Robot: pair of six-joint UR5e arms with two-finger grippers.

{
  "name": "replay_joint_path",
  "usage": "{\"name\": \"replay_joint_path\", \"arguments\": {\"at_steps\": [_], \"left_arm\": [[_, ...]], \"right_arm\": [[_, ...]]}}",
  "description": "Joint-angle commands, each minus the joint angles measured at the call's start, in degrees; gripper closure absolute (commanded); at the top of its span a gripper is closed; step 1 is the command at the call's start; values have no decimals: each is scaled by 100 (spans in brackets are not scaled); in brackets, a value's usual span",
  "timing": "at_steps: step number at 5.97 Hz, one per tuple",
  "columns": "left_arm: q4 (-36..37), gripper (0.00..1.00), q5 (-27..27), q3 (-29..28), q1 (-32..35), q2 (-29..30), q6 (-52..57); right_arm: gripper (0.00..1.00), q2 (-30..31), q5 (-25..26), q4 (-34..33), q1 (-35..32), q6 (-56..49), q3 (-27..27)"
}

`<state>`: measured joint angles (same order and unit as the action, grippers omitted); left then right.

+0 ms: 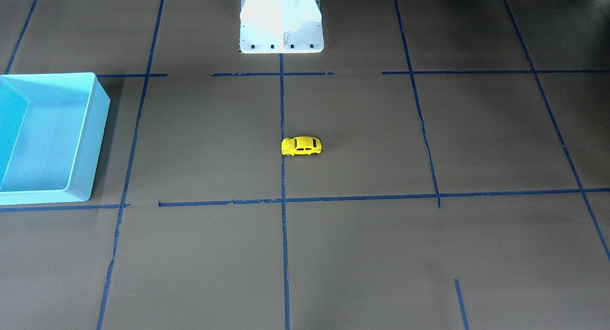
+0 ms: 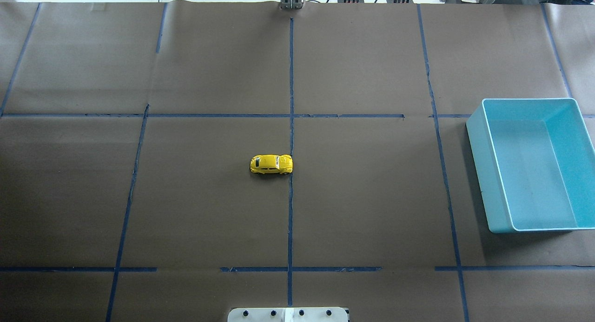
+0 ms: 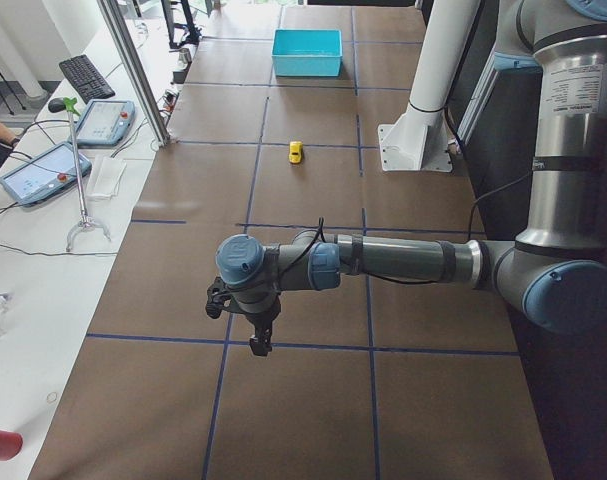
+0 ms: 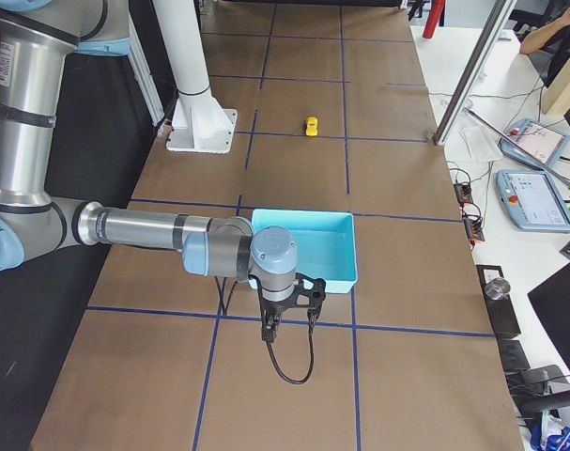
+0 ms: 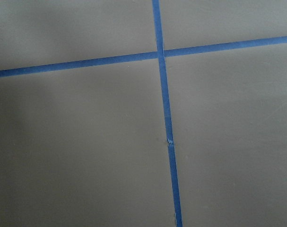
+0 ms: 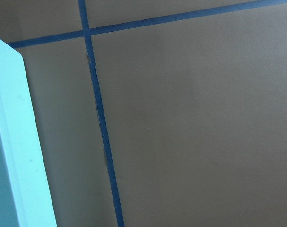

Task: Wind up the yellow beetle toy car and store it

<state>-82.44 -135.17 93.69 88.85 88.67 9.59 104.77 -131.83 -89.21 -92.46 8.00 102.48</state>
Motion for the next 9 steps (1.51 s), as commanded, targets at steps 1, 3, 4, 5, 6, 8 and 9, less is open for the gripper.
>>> {"name": "replay_joint_path", "arguments": {"at_steps": [1,3,4,5,6,8,9], "left_arm": [[-35,0,8,0,0,1,-1],[-35,0,17,0,0,1,-1],[-35,0,52,-9,0,10,-1],[-27,0,53,-9,0,10,-1],[-35,0,61,-26,0,10,42],[-53,0,53,-61,0,54,34],[-53,0,44,-79,-8,115,16]], "right_arm": [[0,0,-1,0,0,0,8],[0,0,-10,0,-9,0,9],[0,0,-10,0,-9,0,9],[0,0,-18,0,0,0,9],[0,-113,-97,0,0,9,9],[0,-229,-115,-9,0,17,131],[0,-255,-150,0,17,26,166]]}}
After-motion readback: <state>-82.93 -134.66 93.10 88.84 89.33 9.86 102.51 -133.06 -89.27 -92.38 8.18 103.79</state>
